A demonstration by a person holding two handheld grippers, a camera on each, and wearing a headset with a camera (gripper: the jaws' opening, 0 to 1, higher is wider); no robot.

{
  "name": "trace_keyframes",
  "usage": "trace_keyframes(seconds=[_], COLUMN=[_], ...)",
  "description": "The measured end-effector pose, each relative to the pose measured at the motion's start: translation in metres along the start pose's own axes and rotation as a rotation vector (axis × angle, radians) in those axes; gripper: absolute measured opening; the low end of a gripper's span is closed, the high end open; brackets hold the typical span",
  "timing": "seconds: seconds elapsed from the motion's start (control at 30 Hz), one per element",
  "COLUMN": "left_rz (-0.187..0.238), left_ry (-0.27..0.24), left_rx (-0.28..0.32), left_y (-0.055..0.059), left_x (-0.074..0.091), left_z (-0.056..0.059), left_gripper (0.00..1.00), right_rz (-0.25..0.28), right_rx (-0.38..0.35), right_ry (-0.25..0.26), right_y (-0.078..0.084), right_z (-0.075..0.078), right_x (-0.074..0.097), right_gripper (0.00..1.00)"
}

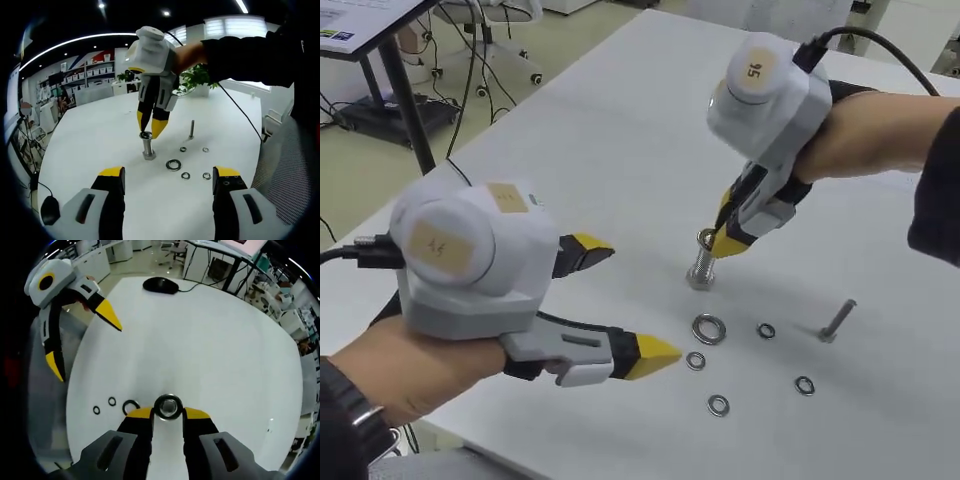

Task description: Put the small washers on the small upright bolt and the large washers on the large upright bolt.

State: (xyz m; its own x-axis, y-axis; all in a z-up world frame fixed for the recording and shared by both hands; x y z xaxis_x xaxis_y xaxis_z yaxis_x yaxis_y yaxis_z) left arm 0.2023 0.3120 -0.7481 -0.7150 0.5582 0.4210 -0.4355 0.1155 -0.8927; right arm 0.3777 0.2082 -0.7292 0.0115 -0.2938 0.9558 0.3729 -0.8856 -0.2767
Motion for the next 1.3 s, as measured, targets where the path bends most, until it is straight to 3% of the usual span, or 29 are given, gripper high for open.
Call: trace_keyframes(seconds=[0.17, 0.73, 1.3], left_rz=[0.001, 0.001, 0.004], left_ry=[0.000, -0.001, -0.003], left_rx=[0.001, 0.000, 0.001], left_y=[0.000, -0.001, -0.001], left_x=[-0.001, -0.003, -0.003], left_z=[-0.001, -0.002, -0.001], left_gripper=[0.70, 0.70, 0.69], right_rz=[-0.007, -0.055, -0.060], right_rx=[-0.007, -0.013, -0.049], right_ry=[-0.016, -0.044, -0.048], right_y=[0.002, 0.008, 0.013], right_z=[0.007, 0.001, -0.001], right_x=[-0.008, -0.033, -0.047], right_gripper=[0.23, 0.23, 0.24])
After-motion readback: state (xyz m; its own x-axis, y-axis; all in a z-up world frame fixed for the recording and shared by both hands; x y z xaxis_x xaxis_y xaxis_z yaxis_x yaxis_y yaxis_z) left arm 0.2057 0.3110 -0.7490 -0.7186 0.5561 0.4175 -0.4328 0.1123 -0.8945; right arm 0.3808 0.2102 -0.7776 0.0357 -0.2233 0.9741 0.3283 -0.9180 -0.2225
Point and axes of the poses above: the centre of the closed fingertips' face, and the gripper's own axes: x roughly backward along the fingers, z roughly to its right, y roughly out of its underside, the point moved 9 cm from there along x, roughly backward along the fingers, and after that the axes turned 9 degrees about x, right-handed, at the moved point
